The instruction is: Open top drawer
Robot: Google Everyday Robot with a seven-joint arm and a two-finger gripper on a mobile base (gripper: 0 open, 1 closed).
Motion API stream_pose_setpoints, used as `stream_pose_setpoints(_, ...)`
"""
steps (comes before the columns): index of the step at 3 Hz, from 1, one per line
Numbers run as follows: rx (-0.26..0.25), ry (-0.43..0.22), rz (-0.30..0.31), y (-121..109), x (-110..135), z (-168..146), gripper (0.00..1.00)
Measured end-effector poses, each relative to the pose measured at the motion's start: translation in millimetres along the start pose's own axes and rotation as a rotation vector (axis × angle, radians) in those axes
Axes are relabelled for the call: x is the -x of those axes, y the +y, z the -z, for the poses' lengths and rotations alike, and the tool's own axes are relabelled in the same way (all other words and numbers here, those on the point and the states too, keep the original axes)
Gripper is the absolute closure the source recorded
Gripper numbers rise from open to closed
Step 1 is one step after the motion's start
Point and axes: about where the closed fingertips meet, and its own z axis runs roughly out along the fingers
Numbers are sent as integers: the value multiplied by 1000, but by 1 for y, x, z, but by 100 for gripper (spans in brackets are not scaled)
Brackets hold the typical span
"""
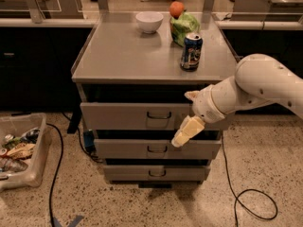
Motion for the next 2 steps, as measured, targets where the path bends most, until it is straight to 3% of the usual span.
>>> stream_pose_setpoints(1,-12,79,-106,2,-45,-20,0)
stream_pose_setpoints(2,-40,59,-85,-26,-28,-56,0)
